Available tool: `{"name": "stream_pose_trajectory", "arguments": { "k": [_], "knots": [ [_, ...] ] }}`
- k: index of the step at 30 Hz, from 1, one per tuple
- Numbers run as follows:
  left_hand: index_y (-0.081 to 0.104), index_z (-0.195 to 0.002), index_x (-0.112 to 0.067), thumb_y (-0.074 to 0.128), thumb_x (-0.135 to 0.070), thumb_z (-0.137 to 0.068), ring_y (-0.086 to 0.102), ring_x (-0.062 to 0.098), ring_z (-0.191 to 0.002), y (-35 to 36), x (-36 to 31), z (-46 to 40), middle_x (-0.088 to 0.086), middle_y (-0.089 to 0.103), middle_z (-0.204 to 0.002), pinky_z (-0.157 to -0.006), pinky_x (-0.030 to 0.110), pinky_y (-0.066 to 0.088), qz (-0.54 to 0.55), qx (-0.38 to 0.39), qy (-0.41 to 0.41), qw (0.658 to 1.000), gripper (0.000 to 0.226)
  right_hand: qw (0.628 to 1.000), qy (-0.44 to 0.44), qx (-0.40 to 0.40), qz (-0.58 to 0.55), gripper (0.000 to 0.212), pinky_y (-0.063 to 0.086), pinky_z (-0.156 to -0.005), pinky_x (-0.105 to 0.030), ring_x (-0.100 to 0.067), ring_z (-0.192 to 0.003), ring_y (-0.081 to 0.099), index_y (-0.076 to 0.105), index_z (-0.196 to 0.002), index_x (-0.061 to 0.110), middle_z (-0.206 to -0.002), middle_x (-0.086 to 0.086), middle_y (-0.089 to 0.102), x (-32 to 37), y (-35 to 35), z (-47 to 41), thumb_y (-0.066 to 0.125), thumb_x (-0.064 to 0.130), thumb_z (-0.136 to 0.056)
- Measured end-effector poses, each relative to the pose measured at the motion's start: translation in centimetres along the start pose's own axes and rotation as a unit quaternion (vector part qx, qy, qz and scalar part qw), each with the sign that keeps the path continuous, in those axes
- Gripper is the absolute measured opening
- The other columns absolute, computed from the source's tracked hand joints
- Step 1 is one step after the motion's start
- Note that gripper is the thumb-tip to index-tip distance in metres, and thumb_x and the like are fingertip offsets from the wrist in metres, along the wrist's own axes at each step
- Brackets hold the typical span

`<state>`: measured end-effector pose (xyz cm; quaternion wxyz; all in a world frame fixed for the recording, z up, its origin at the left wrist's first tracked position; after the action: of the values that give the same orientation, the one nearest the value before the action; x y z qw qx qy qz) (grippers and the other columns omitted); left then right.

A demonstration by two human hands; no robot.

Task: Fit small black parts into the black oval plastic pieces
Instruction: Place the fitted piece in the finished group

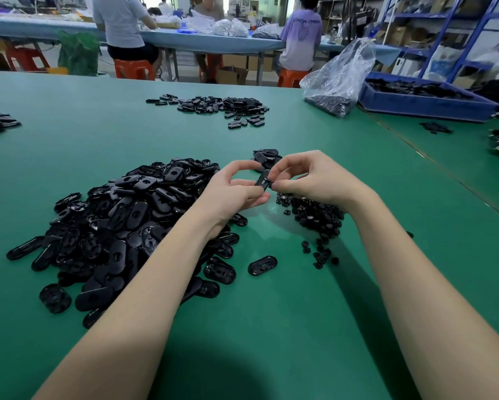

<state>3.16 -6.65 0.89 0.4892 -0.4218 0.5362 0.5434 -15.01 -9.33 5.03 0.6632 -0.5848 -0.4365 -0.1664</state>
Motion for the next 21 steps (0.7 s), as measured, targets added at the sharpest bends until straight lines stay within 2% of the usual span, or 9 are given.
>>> {"name": "stream_pose_trajectory", "arguments": {
  "k": [4, 7, 11, 14, 17, 21],
  "knots": [
    [0.069, -0.119, -0.017, 0.066, 0.004, -0.090, 0.069, 0.021, -0.087, 0.1, -0.2, 0.2, 0.015, 0.071, -0.098, -0.079, 0.024, 0.058, -0.044, 0.020, 0.002, 0.999, 0.035, 1.000, 0.003, -0.012, -0.006, 0.008, 0.047, -0.071, -0.020, -0.003, -0.064, 0.056, 0.078, -0.092, 0.021, -0.078, 0.010, 0.072, 0.0, 0.3, 0.0, 0.076, 0.014, -0.089],
    [0.065, -0.118, -0.014, 0.067, -0.004, -0.091, 0.069, 0.018, -0.085, 0.0, -0.3, 0.2, 0.017, 0.075, -0.097, -0.074, 0.022, 0.057, -0.058, 0.003, -0.003, 0.998, 0.029, 1.000, 0.019, -0.024, -0.004, 0.006, 0.048, -0.071, -0.022, -0.004, -0.061, 0.055, 0.078, -0.092, 0.022, -0.081, 0.006, 0.073, 0.1, 0.4, -0.1, 0.075, 0.016, -0.090],
    [0.062, -0.109, -0.011, 0.066, -0.001, -0.091, 0.067, 0.019, -0.080, -0.1, -0.1, 0.1, 0.021, 0.075, -0.095, -0.071, 0.022, 0.057, -0.066, -0.017, 0.008, 0.998, 0.021, 0.998, 0.042, -0.051, 0.010, 0.007, 0.048, -0.069, -0.021, 0.000, -0.058, 0.057, 0.078, -0.086, 0.026, -0.079, 0.009, 0.075, 0.0, 0.5, -0.4, 0.077, 0.019, -0.087],
    [0.062, -0.104, -0.012, 0.066, 0.005, -0.087, 0.071, 0.020, -0.080, -0.3, 0.1, 0.0, 0.013, 0.077, -0.089, -0.077, 0.024, 0.058, -0.067, -0.031, 0.026, 0.997, 0.024, 0.996, 0.064, -0.058, 0.016, 0.006, 0.049, -0.071, -0.021, -0.002, -0.068, 0.063, 0.079, -0.081, 0.028, -0.079, 0.008, 0.077, -0.2, 0.6, -0.5, 0.080, 0.022, -0.083],
    [0.067, -0.105, -0.015, 0.067, 0.002, -0.086, 0.073, 0.020, -0.081, -0.4, 0.2, -0.2, 0.006, 0.078, -0.085, -0.086, 0.031, 0.059, -0.090, -0.040, 0.053, 0.994, 0.026, 0.995, 0.084, -0.062, 0.006, 0.005, 0.045, -0.067, -0.020, 0.002, -0.063, 0.061, 0.080, -0.079, 0.029, -0.070, 0.011, 0.074, -0.4, 0.8, -0.6, 0.082, 0.025, -0.081],
    [0.074, -0.102, -0.013, 0.066, -0.001, -0.087, 0.073, 0.018, -0.082, 0.0, 0.3, -0.1, 0.009, 0.078, -0.088, -0.088, 0.030, 0.060, -0.125, -0.009, 0.054, 0.991, 0.021, 0.995, 0.096, -0.036, -0.018, 0.001, 0.045, -0.068, -0.020, 0.002, -0.059, 0.058, 0.081, -0.083, 0.024, -0.070, 0.011, 0.074, -0.5, 1.7, -0.6, 0.081, 0.023, -0.083]
  ]
}}
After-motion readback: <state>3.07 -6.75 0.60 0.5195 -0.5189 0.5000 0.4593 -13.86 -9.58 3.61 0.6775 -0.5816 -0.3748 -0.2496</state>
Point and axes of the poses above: each hand's wrist, its own z-axis away from the middle knuckle, its own y-axis out of the palm, x = y × z, the point moved 2 cm from there along -z, towards the middle knuckle
